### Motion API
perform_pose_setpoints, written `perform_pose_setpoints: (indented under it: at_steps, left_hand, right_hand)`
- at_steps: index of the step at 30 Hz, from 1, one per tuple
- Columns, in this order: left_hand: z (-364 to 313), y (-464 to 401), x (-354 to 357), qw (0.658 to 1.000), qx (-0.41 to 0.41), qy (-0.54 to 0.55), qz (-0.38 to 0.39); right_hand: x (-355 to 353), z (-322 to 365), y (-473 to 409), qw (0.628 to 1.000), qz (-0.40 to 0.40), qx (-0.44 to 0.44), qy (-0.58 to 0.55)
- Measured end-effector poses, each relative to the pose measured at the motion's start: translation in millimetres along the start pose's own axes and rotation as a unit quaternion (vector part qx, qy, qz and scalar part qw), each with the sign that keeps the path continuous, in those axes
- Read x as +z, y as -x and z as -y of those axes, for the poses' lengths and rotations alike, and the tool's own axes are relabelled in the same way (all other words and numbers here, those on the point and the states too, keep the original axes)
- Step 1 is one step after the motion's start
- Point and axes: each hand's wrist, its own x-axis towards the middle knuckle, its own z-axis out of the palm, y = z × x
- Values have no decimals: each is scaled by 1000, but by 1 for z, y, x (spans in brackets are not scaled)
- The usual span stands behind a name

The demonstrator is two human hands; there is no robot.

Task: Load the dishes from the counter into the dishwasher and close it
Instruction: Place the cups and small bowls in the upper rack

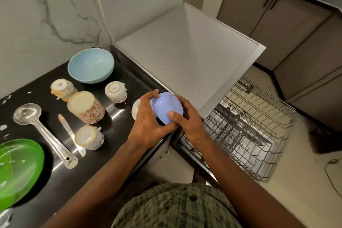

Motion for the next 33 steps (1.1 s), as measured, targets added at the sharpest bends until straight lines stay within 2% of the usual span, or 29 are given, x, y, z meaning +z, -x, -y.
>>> perform_pose_setpoints:
  at_steps: [3, 7, 10, 16, 20, 26, 30, 33]
  left_hand:
    - [2, -4, 7, 997, 23, -71, 32]
    - [4, -20, 24, 968, 84, -227, 65]
    - [6, -30, 45, 952, 128, -265, 81]
    - [-4, -51, 99, 952, 118, -251, 128]
    - [-20, -67, 144, 955, 111, -228, 153]
    - [-42, -94, 216, 955, 65, -180, 229]
    - [-51, -106, 263, 950, 66, -111, 283]
    - [-52, -112, 301, 935, 80, -103, 329]
  right_hand:
    - [-11, 1, 9, 999, -25, -20, 18]
    - [-36, -5, 22, 998, -56, -32, 28]
    - [-60, -8, 29, 994, -80, -42, 59]
    - [-112, -6, 27, 986, -110, -45, 118]
    - [-153, -5, 22, 983, -132, -42, 116]
    - [-221, -10, 14, 979, -173, -29, 107]
    - [-264, -21, 14, 972, -224, 17, 67]
    - [-295, -30, 13, 962, -264, 62, 32]
